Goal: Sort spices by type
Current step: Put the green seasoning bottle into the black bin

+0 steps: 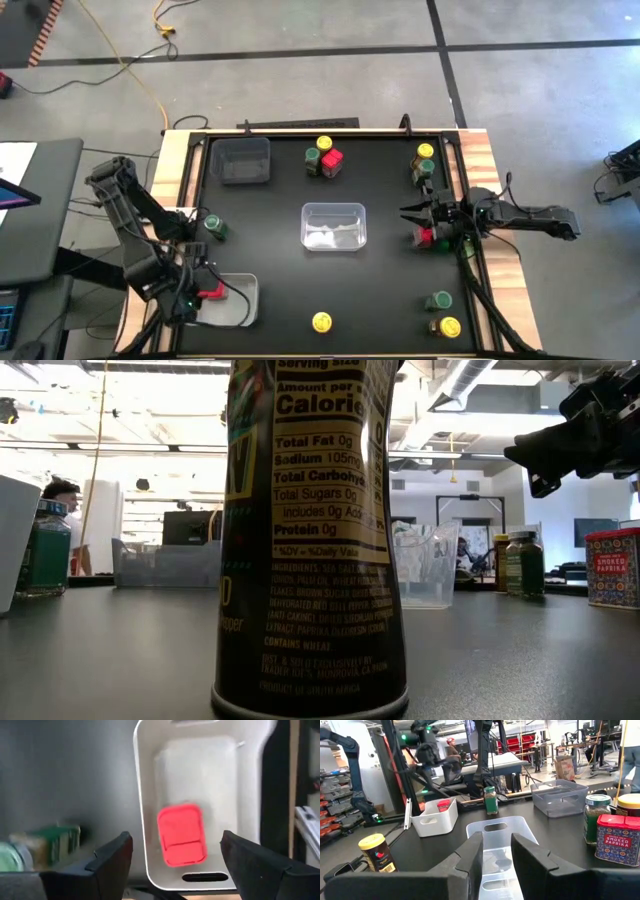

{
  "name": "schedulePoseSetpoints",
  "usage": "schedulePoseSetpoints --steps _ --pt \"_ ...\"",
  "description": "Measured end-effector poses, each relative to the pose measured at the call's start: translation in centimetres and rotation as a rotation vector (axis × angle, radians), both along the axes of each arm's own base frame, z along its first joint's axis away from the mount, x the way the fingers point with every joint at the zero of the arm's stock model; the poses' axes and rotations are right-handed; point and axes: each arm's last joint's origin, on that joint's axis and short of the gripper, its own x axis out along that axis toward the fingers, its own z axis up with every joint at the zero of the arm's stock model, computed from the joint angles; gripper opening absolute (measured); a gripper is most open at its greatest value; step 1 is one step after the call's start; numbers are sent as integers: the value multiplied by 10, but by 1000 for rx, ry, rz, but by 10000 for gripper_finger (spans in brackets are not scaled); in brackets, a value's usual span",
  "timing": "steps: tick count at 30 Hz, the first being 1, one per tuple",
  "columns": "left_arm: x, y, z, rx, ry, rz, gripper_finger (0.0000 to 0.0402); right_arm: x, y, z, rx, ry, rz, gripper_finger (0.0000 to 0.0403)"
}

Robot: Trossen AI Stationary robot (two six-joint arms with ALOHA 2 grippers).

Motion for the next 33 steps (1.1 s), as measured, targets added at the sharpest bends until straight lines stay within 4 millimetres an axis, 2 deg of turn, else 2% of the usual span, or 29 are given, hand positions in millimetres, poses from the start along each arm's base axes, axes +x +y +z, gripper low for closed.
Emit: schedulePoseSetpoints --steps 4,9,17,24,33 --pt "9 -2 14 -34 -74 -69 291 0 0 0 0 0 0 132" --pt "24 2 13 70 -211 -181 291 0 0 0 0 0 0 132" --pt "72 25 5 101 -358 -190 291 0 0 0 0 0 0 132" --pt "112 68 8 134 -448 -82 291 0 0 0 0 0 0 132" --pt "139 137 10 129 -464 220 291 0 0 0 0 -1 0 132"
